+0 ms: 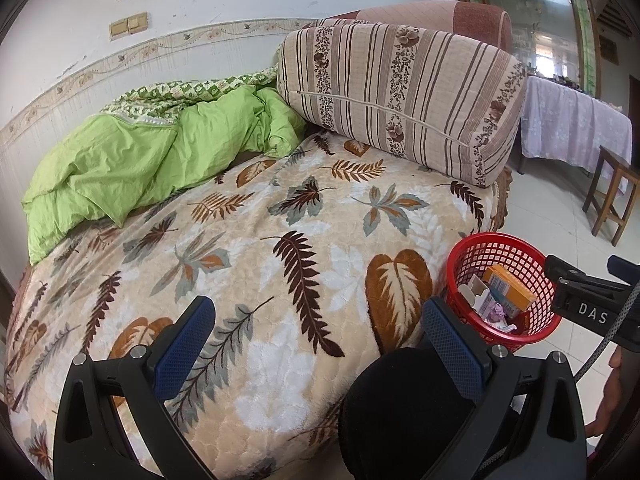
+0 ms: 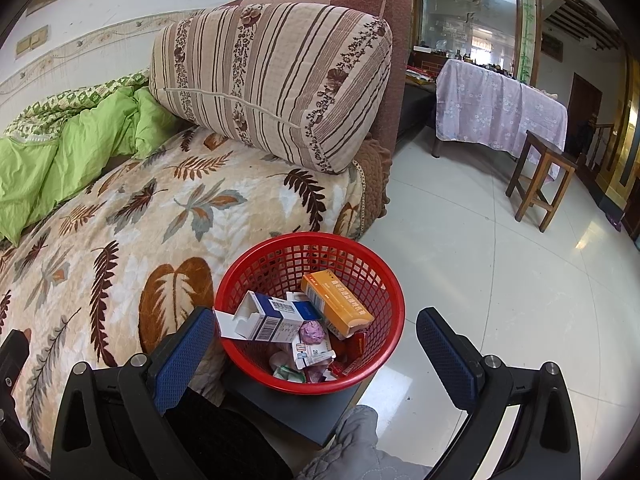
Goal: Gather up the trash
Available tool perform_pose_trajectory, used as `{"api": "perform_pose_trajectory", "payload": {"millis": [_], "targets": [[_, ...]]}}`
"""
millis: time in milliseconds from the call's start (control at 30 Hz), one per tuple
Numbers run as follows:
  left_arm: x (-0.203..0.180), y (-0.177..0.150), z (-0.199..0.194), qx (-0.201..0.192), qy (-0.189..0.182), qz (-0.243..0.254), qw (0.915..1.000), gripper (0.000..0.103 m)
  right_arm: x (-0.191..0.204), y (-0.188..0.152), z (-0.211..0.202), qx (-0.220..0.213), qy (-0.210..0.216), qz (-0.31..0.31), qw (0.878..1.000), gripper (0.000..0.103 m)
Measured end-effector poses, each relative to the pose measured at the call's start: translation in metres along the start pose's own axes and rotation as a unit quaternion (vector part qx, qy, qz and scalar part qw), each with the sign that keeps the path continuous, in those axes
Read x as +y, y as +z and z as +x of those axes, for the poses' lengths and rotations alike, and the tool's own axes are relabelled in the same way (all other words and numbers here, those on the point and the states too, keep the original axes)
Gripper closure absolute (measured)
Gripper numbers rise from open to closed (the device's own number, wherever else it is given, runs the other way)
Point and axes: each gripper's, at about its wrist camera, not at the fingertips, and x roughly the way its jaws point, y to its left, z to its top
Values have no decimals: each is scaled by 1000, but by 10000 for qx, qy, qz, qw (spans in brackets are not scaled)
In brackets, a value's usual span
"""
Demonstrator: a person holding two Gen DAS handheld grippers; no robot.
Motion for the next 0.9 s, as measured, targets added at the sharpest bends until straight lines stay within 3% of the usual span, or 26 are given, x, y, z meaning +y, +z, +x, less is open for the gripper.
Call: {"api": "perform_pose_trajectory", "payload": {"millis": [267,433,533,633,767,900], "targets": [[34,-9,1,90,310,-478,9983,0,30,8,12,-77,326,-374,9987,1],[91,-20,2,272,847,-1112,9898,0,90,23,21,-89,983,-926,9908,1],[130,-34,9,492,1185,-1600,9787,0,140,30,29,-66,1519,-1342,9792,1],[169,-52,22,831,1631,-2083,9608,0,189,28,37,28,2048,-1640,9650,1],[209,-74,43,1244,2088,-2549,9359,0,266,8,66,351,2272,-2187,9483,1],[237,-81,72,1551,2231,-2686,9241,0,317,-8,100,659,2275,-2350,9427,1]]}}
